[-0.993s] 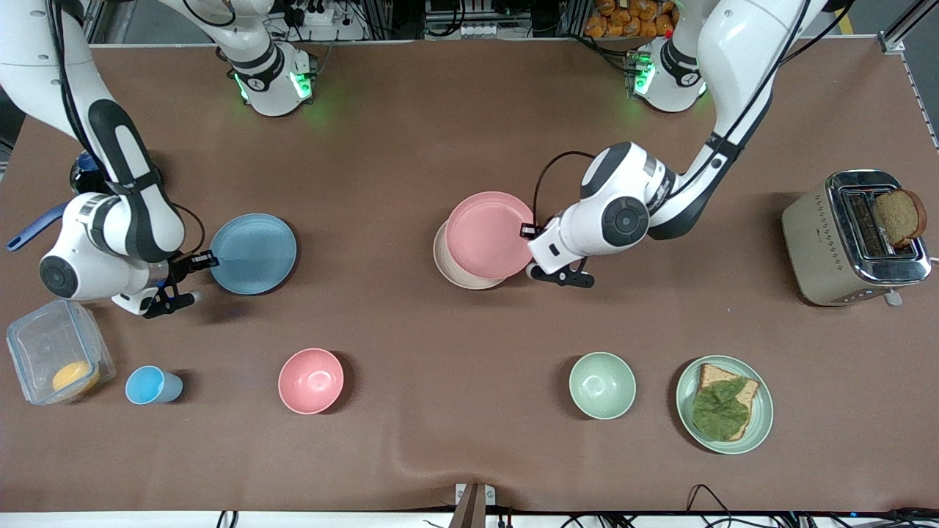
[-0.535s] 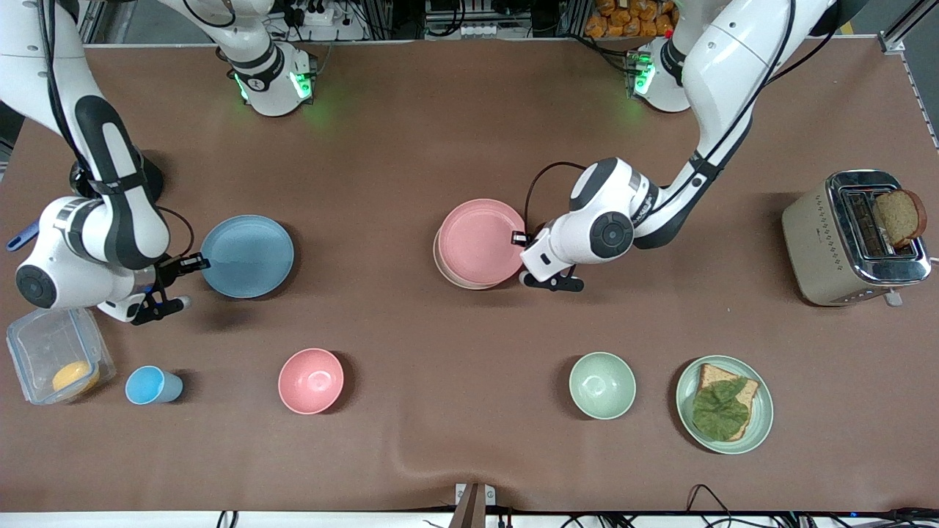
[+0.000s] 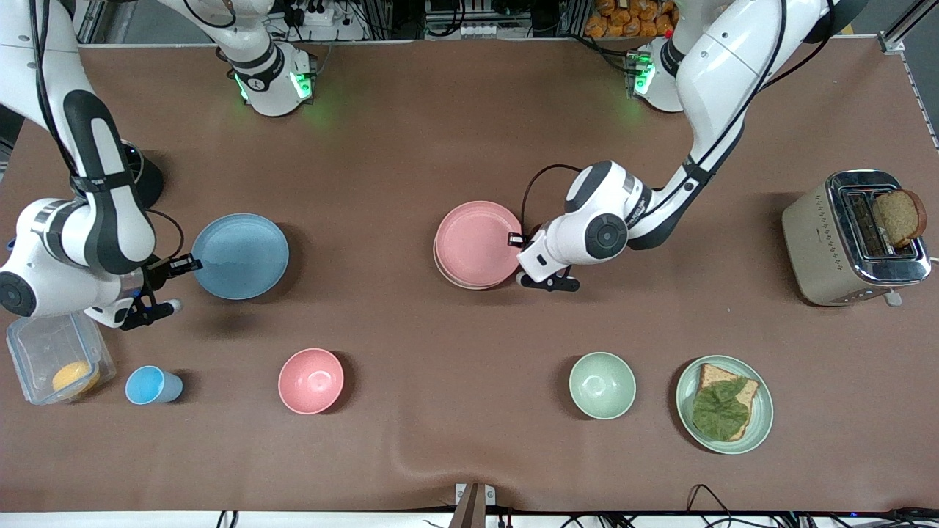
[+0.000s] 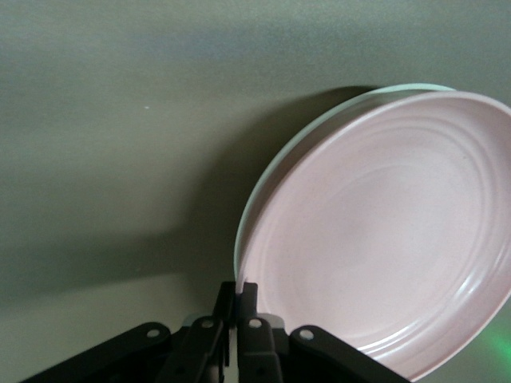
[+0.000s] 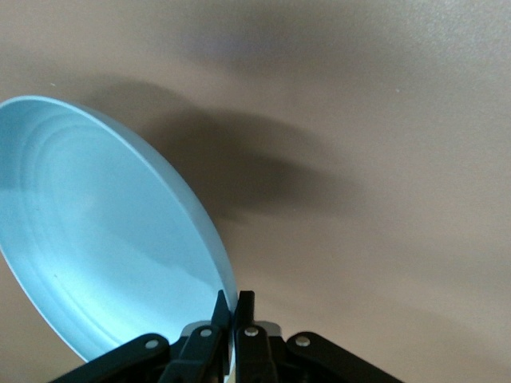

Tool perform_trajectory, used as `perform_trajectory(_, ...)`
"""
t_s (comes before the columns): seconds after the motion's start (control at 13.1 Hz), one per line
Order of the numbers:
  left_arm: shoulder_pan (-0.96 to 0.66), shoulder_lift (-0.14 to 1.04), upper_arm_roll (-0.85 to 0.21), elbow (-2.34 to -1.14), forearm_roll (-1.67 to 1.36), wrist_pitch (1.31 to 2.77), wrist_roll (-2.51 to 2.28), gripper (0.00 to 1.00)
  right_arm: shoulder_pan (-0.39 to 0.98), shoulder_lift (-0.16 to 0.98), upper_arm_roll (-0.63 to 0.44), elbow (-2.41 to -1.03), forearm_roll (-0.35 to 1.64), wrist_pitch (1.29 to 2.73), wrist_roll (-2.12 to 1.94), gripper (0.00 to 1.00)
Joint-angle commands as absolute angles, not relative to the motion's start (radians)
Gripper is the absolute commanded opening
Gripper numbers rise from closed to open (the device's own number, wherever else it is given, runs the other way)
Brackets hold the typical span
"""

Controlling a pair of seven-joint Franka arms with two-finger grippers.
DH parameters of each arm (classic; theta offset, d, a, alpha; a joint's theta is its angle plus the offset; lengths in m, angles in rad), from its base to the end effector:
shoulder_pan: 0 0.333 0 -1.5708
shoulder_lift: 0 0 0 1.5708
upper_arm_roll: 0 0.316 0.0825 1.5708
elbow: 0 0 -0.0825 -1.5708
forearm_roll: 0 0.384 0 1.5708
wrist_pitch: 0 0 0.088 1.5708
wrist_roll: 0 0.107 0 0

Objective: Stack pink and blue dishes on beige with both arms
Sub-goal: 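Lower the pink plate onto the beige plate and open the left gripper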

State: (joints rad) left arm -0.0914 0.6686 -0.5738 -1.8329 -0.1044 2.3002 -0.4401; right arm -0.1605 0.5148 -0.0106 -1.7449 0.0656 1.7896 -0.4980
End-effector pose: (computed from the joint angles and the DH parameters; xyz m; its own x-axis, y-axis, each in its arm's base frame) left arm 0.5123 -0.3767 0.2092 0.9494 -0.1102 -0.2941 -0.0167 -0.9528 0.3032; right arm 0.5985 -0.0973 0.2519 0.8694 0.3199 -0.3765 0.2341 -0.9378 -0.2564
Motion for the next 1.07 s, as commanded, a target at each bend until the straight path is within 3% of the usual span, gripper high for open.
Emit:
perform_trajectory(0.0,-0.106,0.67,-0.572,-1.856,-0.091,2.349,-0.472,0.0,-0.153,0.525,-0.015,-1.704,0.084,1.747,-0.497,0.0)
perform_trajectory(0.69,-0.107,0.692,-0.565,-1.867,-0.091,2.365,-0.521,0.0,-0.147,0.525,-0.015,-1.683,0.086,1.729,-0.486,0.0)
perform_trajectory(0.76,-0.11,0.693,-0.565,-1.865,-0.091,2.365,-0.549,0.25,-0.143,0.525,-0.015,-1.675,0.086,1.718,-0.486,0.0)
perform_trajectory(0.84,-0.118,0.692,-0.565,-1.861,-0.091,2.365,-0.561,0.86,-0.138,0.525,-0.015,-1.668,0.087,1.71,-0.483,0.0)
perform_trajectory(0.92,-0.12,0.684,-0.563,-1.855,-0.08,2.365,-0.563,1.0,-0.134,0.525,-0.015,-1.664,0.1,1.701,-0.465,0.0)
perform_trajectory(0.99,-0.123,0.675,-0.563,-1.836,-0.046,2.364,-0.563,1.0,-0.13,0.525,-0.015,-1.654,0.107,1.691,-0.451,0.0)
